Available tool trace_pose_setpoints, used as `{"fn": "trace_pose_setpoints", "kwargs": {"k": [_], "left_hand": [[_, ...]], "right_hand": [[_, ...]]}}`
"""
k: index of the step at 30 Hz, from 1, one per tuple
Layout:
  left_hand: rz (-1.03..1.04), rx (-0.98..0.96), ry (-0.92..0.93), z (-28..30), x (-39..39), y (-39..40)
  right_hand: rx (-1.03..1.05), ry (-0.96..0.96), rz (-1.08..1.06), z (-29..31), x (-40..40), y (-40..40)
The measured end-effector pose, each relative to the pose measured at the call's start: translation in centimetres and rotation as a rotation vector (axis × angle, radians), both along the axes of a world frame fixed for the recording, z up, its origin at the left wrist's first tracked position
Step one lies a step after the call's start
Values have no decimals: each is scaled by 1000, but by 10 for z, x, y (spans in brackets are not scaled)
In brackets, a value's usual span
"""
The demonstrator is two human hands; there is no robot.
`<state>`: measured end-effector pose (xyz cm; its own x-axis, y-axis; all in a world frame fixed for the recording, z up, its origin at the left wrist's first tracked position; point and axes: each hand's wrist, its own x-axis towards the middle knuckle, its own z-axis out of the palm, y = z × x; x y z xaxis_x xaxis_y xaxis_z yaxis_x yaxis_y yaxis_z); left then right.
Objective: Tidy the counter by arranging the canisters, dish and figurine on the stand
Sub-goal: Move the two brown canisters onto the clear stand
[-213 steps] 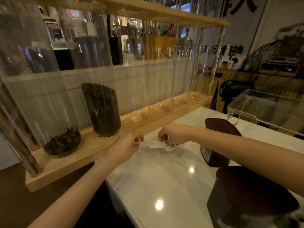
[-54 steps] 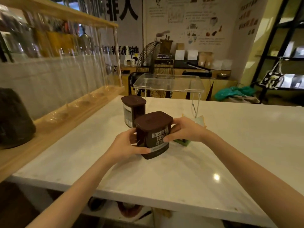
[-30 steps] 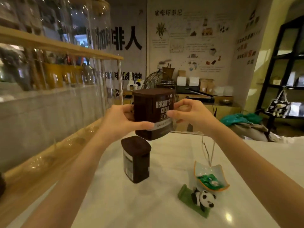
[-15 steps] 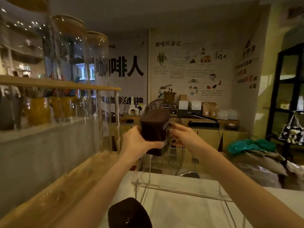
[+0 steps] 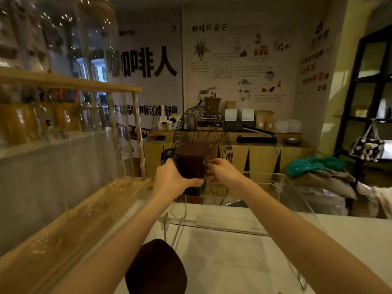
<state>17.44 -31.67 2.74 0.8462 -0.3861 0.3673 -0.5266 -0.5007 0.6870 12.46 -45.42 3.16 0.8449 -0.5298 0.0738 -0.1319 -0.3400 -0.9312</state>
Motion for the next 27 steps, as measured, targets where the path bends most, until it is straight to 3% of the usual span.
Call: {"fn": "trace_pose_setpoints", "kwargs": {"k": [11, 22, 27], "left_hand": [[29, 91, -50, 1, 11, -2], [-104, 282, -70, 3, 11, 9], [-184, 378, -134, 6, 7, 28]], "right_hand": [[-82, -7, 85, -7, -5, 7], [-429, 111, 156, -3, -35, 23], [-573, -79, 180, -7, -97, 59]]}}
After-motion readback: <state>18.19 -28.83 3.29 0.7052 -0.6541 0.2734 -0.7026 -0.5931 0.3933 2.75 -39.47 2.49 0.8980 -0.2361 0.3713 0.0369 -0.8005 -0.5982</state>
